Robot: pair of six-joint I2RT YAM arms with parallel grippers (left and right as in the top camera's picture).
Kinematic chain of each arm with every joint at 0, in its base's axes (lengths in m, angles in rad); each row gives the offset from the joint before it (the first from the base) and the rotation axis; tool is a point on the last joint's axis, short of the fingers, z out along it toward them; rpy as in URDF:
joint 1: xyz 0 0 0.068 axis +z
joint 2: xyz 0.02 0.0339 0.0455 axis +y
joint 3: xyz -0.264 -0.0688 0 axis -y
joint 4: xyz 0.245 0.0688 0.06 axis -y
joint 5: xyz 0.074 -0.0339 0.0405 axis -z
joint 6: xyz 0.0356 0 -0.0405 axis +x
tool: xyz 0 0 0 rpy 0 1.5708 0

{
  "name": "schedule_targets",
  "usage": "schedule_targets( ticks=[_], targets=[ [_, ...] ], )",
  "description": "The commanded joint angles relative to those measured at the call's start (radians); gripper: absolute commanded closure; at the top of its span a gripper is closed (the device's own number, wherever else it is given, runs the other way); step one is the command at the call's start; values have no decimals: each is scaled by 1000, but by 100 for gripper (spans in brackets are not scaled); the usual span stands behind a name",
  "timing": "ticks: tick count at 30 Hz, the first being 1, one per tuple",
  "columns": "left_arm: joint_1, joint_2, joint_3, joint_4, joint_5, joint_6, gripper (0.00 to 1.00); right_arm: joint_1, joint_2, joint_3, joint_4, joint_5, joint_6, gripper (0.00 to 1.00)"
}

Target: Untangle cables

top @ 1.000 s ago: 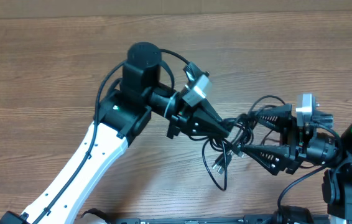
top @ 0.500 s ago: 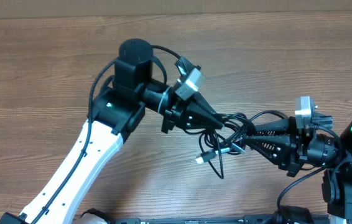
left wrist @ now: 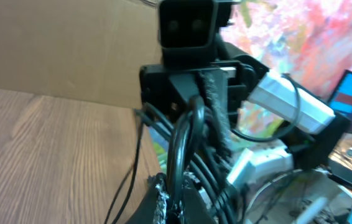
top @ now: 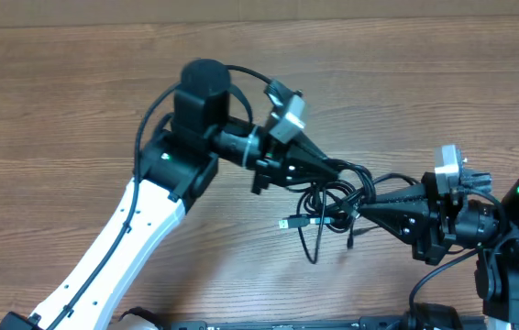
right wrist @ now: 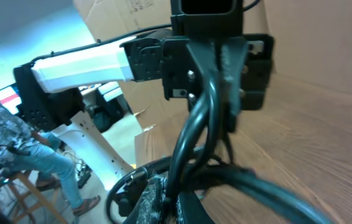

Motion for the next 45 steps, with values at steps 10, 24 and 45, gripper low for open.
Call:
schedule_targets(
  ticks=[10, 24, 45],
  targets=[
    [-35, -6, 8, -79, -222, -11, 96, 4, -8, 7, 1, -42, 3, 96],
    [-35, -6, 8, -101, -200, -33, 96, 4, -8, 7, -55, 412, 175, 96],
    [-38, -6, 8, -143, -196, -37, 96, 4, -8, 7, -137, 828, 272, 96]
  ],
)
